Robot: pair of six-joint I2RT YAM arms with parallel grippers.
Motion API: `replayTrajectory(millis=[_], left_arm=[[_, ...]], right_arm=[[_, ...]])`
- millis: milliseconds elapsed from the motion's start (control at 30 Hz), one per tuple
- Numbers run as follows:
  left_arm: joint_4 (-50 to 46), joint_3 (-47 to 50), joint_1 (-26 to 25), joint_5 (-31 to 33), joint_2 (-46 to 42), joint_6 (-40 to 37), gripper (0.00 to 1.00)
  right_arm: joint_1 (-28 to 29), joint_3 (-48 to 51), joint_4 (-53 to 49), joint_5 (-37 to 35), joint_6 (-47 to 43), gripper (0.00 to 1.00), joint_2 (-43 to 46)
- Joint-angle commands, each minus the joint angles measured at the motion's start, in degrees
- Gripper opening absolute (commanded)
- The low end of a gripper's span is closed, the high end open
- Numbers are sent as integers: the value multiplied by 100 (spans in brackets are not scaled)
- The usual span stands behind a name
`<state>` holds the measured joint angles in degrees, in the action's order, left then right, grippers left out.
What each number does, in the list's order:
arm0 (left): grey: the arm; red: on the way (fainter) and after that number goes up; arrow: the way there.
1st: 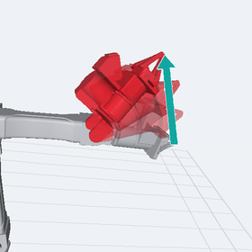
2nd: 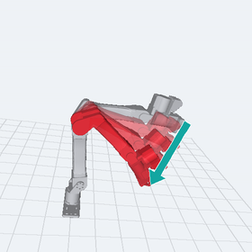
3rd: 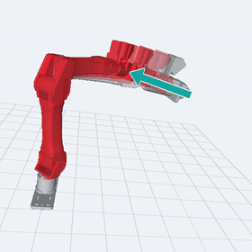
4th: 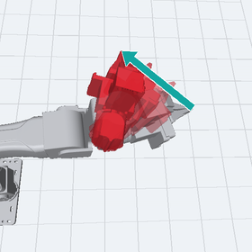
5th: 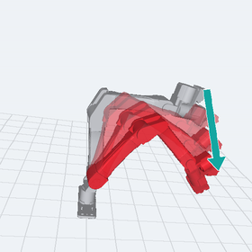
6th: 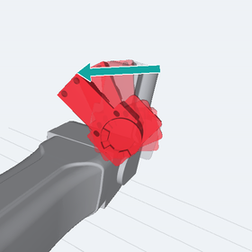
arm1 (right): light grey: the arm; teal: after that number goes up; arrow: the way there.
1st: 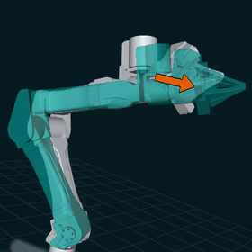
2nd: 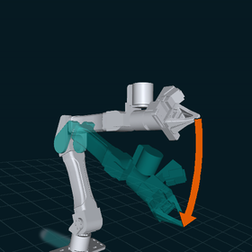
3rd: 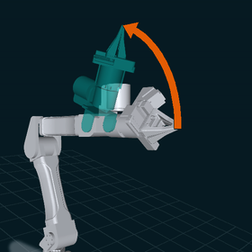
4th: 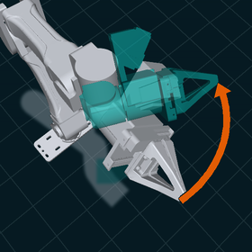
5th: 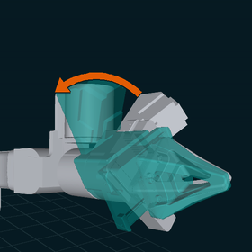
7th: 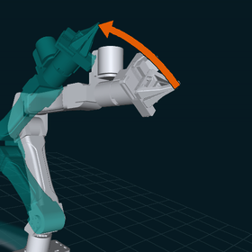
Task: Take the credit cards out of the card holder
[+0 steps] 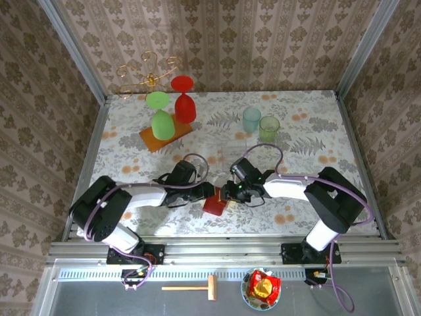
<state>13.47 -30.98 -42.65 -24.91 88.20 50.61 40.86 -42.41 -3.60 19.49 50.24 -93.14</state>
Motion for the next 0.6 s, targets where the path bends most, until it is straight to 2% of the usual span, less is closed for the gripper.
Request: replayTrajectory(millis=[0,367,467,567], left_arm=[[140,-208,-115,-361,204,29,37],[347,-92,-127,-489,228,246,40],[120,-24,-101,-316,80,277,41],[-235,72,-24,12,-266,274,43]], right_arm=[[-134,140,-181,-199,-36,32,187],[-272,-87,-116,-120,-124,32,84],[-265,-190,-492,-272,-189,32,132],[-219,-355,-1218,-765,-392,33,340]])
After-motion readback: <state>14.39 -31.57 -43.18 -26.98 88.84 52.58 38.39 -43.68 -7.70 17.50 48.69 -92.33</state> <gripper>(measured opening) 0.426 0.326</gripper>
